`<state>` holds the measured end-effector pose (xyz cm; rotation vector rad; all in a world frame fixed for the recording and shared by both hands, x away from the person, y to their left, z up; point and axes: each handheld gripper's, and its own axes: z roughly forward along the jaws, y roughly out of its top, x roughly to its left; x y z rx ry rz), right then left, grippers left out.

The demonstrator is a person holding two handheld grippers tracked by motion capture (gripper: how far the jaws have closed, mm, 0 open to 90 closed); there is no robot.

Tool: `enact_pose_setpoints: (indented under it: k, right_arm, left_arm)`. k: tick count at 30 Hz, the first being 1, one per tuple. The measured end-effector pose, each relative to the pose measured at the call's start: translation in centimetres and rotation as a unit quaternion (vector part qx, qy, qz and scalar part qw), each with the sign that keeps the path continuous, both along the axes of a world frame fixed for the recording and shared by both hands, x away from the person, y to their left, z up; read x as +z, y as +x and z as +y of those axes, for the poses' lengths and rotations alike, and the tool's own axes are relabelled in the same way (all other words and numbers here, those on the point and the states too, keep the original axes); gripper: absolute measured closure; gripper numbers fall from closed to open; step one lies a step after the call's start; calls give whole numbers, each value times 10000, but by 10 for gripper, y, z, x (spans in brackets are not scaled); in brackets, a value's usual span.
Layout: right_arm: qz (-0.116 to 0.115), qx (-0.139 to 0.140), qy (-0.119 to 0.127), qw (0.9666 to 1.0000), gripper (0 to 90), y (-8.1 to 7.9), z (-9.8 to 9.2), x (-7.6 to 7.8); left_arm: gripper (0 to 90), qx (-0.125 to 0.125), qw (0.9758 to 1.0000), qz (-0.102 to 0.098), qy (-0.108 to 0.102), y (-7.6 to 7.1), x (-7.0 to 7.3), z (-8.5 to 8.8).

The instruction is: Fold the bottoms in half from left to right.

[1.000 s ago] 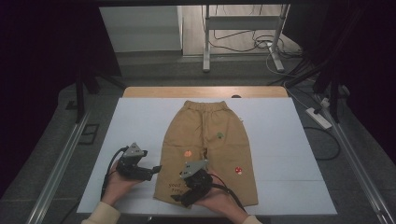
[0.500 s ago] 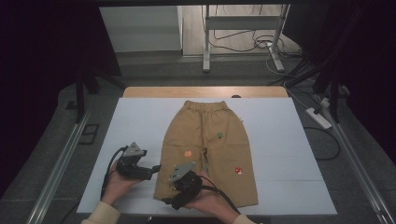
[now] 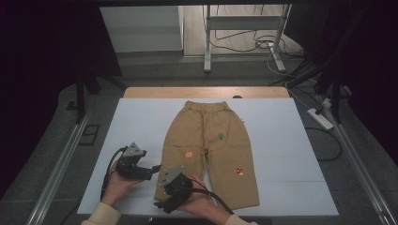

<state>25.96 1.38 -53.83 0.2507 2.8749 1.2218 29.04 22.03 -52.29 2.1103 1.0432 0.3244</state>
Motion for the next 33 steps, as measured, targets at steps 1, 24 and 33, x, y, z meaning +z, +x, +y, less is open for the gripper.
enact_pose_setpoints:
  k: [1,24,33]
  right_arm:
    - [-50,14,-46,10000,198,0,2,-1]
    - [-303,-331,-339,9984,847,9,-8,4]
    - [-47,-118,-60,9999,856,0,-17,9]
  left_arm:
    - [126,11,10000,4,1,0,0,0]
    - [127,61,10000,14,-13,0,-1,4]
    - [128,59,10000,-11,-22,1,1,1]
